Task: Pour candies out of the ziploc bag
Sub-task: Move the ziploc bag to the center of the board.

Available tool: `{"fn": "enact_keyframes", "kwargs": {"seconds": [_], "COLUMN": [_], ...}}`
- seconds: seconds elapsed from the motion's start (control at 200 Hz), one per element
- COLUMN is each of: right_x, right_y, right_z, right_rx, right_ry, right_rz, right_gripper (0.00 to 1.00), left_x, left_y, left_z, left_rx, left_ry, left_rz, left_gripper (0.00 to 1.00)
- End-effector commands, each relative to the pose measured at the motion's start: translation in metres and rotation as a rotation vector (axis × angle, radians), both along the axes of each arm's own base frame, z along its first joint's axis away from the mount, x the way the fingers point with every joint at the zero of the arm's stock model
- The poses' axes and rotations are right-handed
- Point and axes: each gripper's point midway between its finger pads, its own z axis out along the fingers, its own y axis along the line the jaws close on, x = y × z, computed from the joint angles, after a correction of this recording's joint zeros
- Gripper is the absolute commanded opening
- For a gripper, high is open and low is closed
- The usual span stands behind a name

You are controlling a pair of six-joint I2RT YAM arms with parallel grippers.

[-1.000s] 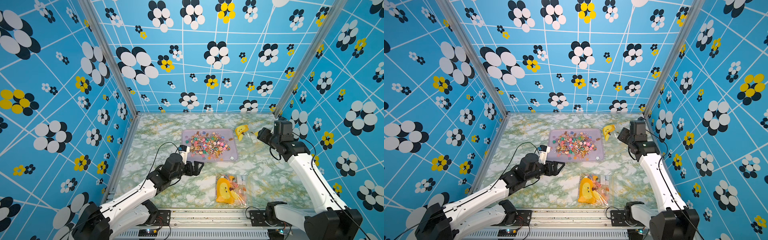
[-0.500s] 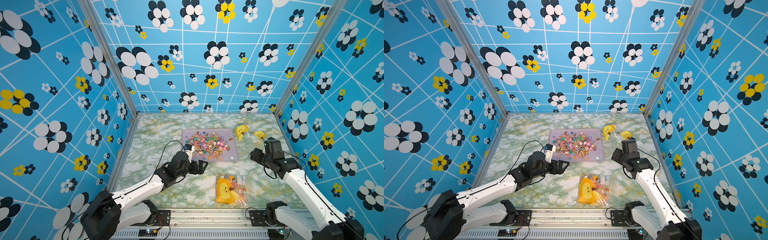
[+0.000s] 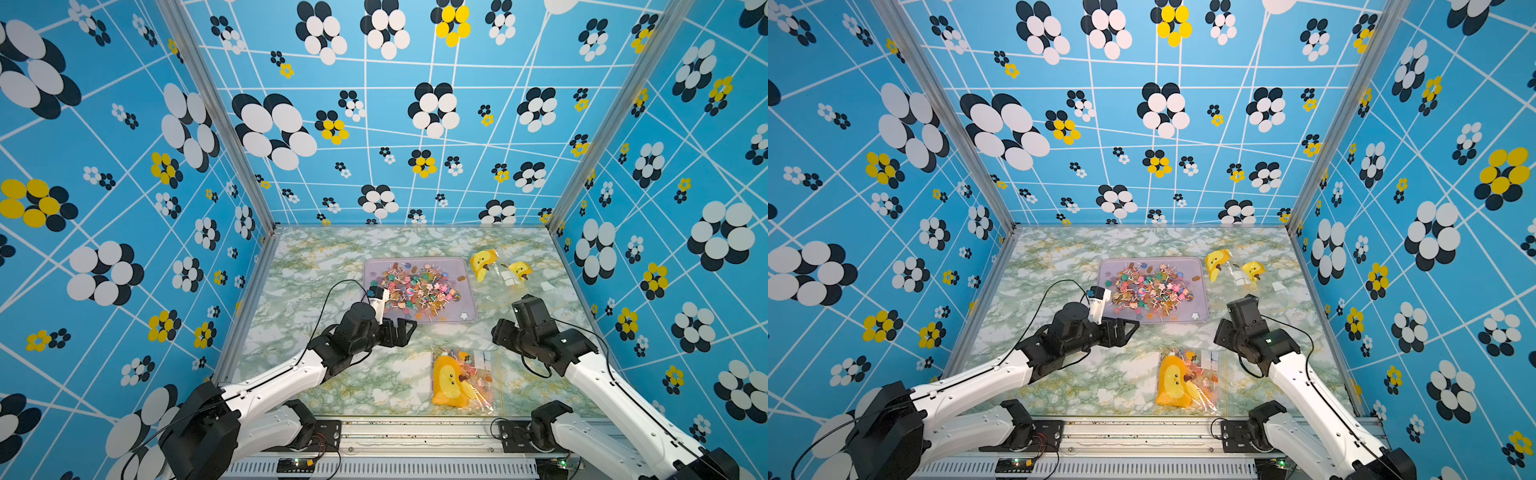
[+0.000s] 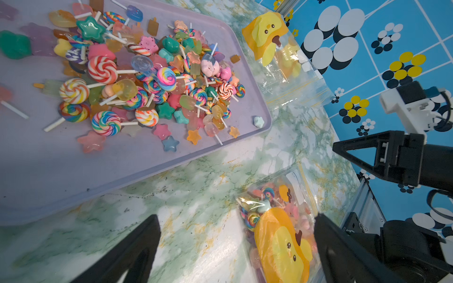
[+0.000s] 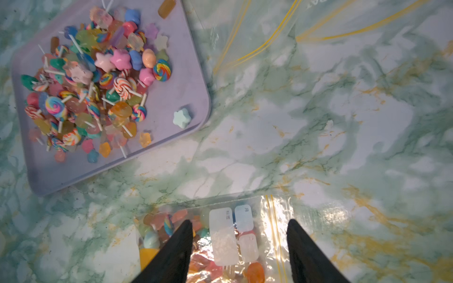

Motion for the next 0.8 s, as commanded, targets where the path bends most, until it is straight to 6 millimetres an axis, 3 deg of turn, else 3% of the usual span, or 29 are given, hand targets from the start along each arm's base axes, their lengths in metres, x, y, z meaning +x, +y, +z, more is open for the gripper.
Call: {"fn": "enact_keyframes", "kwargs": {"seconds": [0.0, 0.215, 0.545, 0.794], "right_x": [-0.022, -0.035, -0.038, -0.033], "right_y": [-0.012, -0.002, 0.022, 0.058], "right_z": [-0.014, -0.041, -0.078, -0.089], "right_rx": [-0.048, -0.008, 0.054, 0.115], "right_ry": [0.062, 0.13, 0.237, 0.243], "right_rz": [-0.05, -0.028, 0.029, 0.092], "right_gripper": [0.64, 0.64, 0.64, 0.61], "left_x": [-0.004, -0.002, -0.001, 0.003], "left_y": [-0.001, -0.011, -0.015, -0.007], "left_z": [-0.003, -0.012, -0.018, -0.015], "left_rx": [-0.004, 0.005, -0.007, 0.005], "left_ry": [-0.001, 0.024, 0.039, 0.017], "left_rz": [-0.012, -0.041, -0.039, -0.003], "left_gripper": [0.99, 0.99, 0.99, 1.0]}}
